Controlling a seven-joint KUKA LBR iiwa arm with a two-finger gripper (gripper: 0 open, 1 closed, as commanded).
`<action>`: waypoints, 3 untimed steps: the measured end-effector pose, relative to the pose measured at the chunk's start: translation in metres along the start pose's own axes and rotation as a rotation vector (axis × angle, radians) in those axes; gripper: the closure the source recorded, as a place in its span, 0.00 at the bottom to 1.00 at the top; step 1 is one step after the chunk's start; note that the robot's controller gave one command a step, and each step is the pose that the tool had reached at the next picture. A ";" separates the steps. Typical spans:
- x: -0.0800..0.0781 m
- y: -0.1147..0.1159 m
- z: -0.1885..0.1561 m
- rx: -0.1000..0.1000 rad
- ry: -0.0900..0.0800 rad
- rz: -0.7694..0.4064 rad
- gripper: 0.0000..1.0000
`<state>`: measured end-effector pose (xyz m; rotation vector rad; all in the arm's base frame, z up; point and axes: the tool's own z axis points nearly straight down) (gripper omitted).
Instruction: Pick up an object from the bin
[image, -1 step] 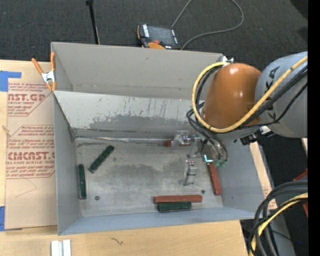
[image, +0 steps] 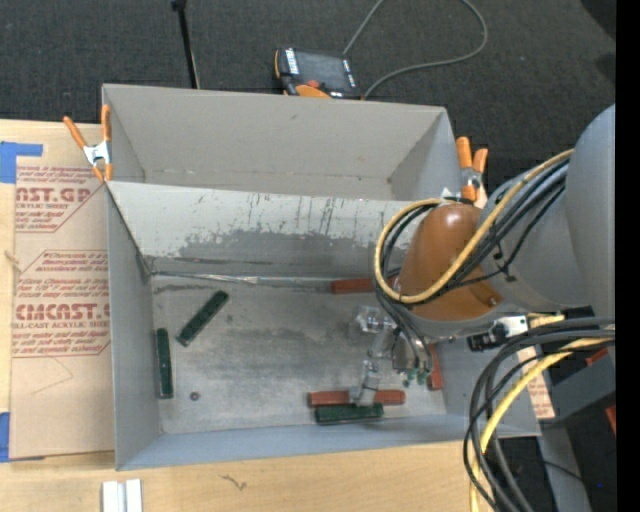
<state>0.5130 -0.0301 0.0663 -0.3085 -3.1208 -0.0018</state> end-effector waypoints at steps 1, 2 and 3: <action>0.003 -0.076 -0.004 0.001 -0.006 0.194 0.00; -0.016 -0.114 -0.004 -0.006 -0.005 0.032 0.00; 0.032 -0.015 -0.003 -0.003 -0.004 0.067 0.00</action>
Offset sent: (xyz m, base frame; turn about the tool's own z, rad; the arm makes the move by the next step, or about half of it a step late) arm -0.0182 -0.0732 0.0037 0.1920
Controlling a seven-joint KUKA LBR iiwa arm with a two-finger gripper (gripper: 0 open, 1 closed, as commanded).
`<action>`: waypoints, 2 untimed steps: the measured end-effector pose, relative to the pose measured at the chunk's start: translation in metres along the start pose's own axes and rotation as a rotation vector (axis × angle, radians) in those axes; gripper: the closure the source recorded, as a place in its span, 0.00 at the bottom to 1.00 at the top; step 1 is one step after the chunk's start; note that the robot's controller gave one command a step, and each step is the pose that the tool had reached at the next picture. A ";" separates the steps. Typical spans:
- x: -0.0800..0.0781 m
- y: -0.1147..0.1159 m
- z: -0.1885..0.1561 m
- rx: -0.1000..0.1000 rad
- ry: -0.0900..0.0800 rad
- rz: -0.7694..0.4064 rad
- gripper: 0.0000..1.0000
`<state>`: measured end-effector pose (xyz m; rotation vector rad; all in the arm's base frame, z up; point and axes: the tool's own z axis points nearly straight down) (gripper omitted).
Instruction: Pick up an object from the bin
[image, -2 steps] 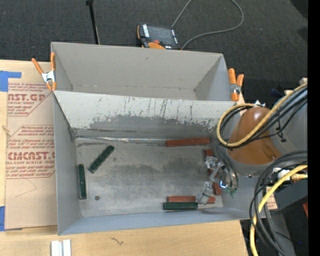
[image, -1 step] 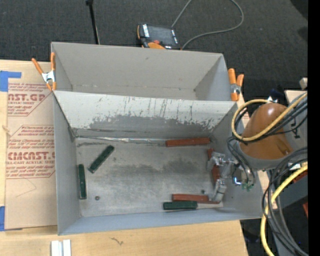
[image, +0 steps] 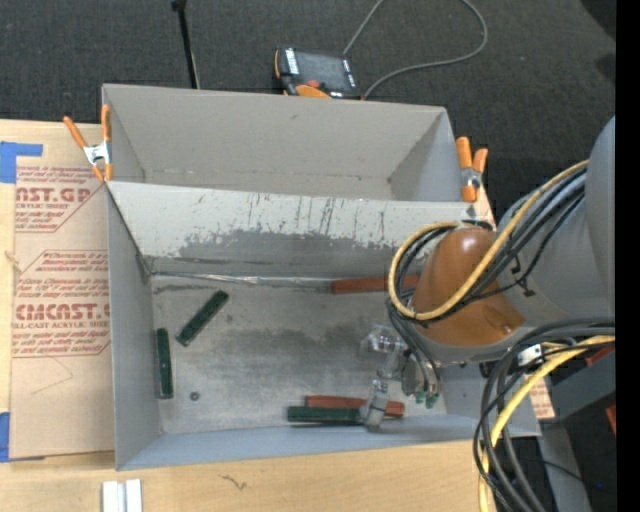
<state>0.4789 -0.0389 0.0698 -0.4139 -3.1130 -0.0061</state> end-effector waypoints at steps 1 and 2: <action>-0.008 -0.026 -0.001 0.003 -0.002 0.026 0.00; -0.003 0.000 0.000 0.003 -0.001 0.024 0.00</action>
Offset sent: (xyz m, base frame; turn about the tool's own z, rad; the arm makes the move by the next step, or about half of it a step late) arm 0.0005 -0.0269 0.0010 0.0245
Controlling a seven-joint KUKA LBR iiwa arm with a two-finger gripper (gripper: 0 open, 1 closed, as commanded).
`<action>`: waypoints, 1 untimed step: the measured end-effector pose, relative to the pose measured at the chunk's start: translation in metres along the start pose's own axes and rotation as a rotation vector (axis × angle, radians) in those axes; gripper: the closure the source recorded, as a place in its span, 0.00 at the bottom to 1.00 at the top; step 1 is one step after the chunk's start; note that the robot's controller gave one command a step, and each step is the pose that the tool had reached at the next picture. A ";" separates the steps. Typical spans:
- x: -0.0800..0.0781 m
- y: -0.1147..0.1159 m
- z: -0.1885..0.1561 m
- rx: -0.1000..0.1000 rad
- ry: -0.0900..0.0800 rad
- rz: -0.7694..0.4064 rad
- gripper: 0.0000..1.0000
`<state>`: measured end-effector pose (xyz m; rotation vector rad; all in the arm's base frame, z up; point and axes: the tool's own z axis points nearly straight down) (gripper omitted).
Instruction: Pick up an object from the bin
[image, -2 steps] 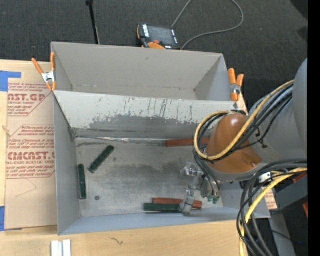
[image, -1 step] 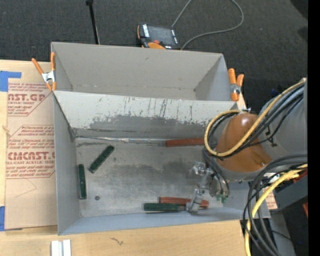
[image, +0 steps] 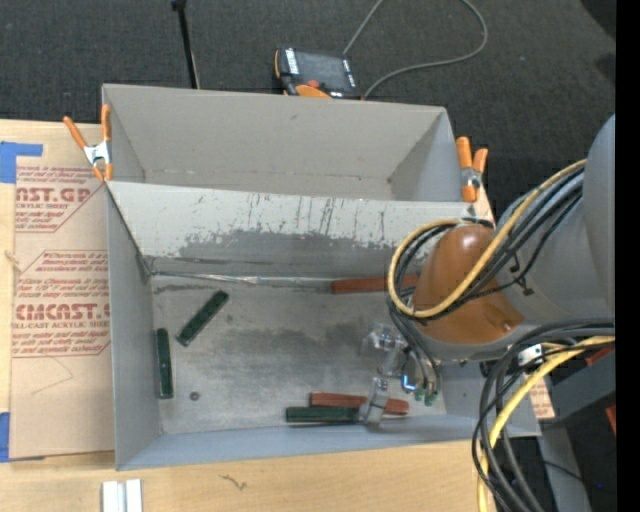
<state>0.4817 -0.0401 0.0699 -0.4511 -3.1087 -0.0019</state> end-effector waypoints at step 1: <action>-0.020 -0.072 0.000 0.004 -0.003 -0.066 0.00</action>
Offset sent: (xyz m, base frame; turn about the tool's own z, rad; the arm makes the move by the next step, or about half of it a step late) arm -0.0011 -0.0709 0.0001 -0.0712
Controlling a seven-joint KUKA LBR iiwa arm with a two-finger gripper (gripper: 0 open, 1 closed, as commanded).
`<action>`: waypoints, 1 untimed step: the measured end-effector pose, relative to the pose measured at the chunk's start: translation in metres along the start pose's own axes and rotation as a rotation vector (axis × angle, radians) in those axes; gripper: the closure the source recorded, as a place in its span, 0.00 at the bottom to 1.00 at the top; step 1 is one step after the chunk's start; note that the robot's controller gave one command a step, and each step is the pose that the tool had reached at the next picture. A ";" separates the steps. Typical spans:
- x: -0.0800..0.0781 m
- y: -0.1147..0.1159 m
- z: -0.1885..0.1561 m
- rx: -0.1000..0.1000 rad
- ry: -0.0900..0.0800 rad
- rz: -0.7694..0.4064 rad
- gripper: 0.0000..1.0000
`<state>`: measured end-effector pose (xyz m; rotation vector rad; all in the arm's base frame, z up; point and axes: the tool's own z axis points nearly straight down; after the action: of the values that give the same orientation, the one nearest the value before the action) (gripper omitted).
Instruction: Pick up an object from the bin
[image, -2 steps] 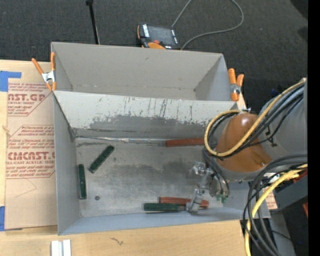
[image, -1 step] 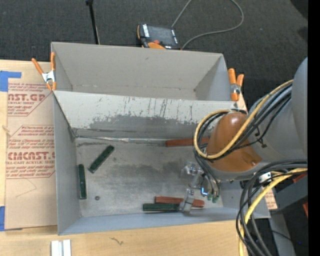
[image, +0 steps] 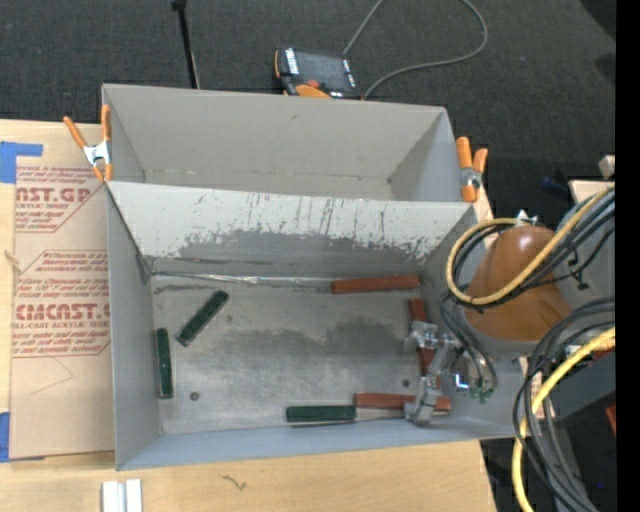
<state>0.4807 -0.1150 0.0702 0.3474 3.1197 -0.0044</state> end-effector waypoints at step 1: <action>0.001 0.004 -0.001 -0.003 0.005 -0.005 1.00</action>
Offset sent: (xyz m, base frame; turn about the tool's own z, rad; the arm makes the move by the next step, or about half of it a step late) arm 0.0000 0.0000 0.0000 0.0000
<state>0.4805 -0.1106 0.0708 0.3400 3.1255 0.0010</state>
